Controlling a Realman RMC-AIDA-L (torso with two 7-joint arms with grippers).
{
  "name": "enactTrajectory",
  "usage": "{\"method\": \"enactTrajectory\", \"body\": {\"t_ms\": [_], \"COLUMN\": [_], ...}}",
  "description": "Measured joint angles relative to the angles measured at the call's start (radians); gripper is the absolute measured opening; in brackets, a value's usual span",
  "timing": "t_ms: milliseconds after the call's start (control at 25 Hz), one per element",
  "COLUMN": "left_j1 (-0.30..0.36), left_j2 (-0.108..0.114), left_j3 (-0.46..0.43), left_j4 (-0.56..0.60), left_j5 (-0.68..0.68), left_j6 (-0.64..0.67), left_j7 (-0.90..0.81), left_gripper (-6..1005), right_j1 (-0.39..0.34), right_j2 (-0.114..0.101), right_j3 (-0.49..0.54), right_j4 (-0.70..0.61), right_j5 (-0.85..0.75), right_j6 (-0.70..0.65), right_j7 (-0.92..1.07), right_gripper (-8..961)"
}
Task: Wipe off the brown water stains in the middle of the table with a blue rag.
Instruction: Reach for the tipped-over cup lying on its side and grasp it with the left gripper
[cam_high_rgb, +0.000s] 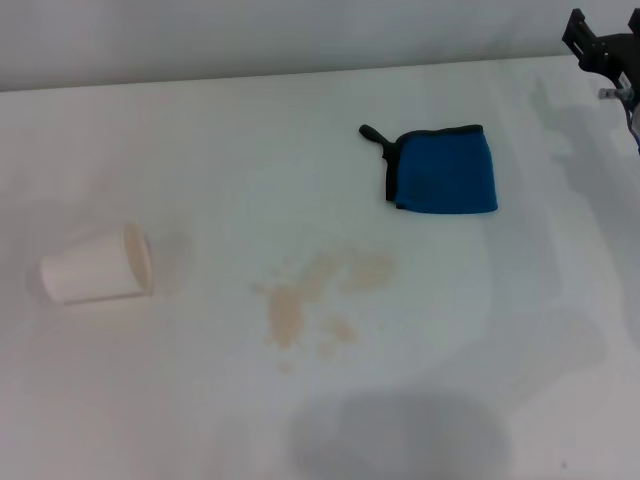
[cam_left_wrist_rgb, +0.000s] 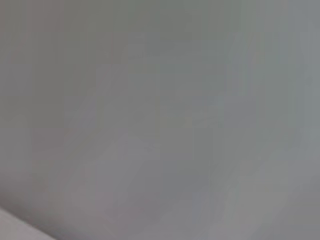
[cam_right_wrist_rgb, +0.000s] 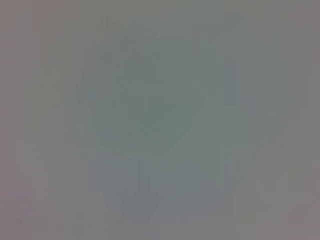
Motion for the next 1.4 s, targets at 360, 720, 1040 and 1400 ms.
{"method": "enactTrajectory", "body": {"t_ms": [360,720,1040,1400], "left_j1": [-0.179,-0.375,-0.488,-0.549], "left_j2": [0.090,0.137,0.159,0.101], "left_j3": [0.001,0.002,0.001,0.003], "left_j4": [-0.152,-0.226,-0.290,-0.422], "left_j5": [0.420,0.883,1.125,1.327], "left_j6": [0.121,0.249,0.470,0.515], "left_j7": [0.007,0.219,0.252,0.233], "left_gripper": [827,827,827,827], "right_j1": [0.000,-0.010,-0.017,-0.015], "right_j2": [0.000,0.000,0.000,0.000], "right_j3": [0.000,-0.007,-0.009,-0.009], "right_j4": [0.000,0.009,0.011,0.024], "right_j5": [-0.002,-0.008,-0.008,-0.008], "right_j6": [0.016,0.017,0.017,0.020], "right_j7": [0.000,-0.001,-0.001,0.000], "right_gripper": [822,821,819,817]}}
